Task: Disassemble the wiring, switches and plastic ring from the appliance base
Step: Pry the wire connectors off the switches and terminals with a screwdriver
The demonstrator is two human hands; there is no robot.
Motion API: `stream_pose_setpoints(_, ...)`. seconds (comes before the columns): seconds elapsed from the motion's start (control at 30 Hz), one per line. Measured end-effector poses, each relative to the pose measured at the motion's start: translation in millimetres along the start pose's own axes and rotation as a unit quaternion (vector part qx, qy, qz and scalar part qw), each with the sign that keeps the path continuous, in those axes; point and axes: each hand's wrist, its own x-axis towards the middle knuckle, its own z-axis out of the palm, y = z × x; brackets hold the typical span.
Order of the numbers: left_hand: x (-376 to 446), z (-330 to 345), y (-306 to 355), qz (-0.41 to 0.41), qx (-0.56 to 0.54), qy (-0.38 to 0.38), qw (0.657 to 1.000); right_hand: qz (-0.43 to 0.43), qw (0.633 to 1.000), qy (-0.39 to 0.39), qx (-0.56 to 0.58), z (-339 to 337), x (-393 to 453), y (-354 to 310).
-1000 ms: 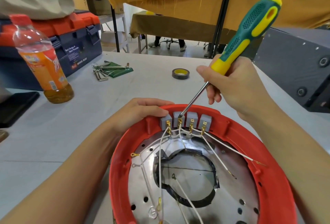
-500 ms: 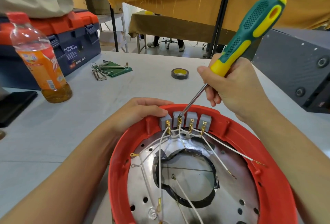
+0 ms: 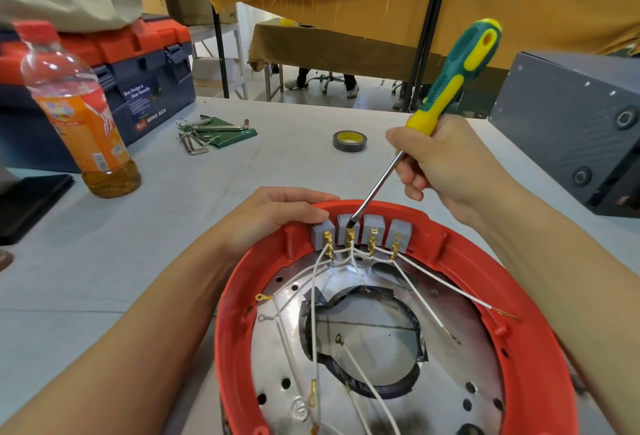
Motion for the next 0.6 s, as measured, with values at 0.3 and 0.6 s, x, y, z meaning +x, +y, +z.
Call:
stream_pose_setpoints(0.3,1,0,0,0.002,0.006,-0.002,1.0,0.139,0.987,-0.003,0.077,-1,13,11)
stream_pose_setpoints(0.6,2,0,0,0.002,0.008,0.002,1.0,0.195,0.972,0.009,0.129,-1,14,20)
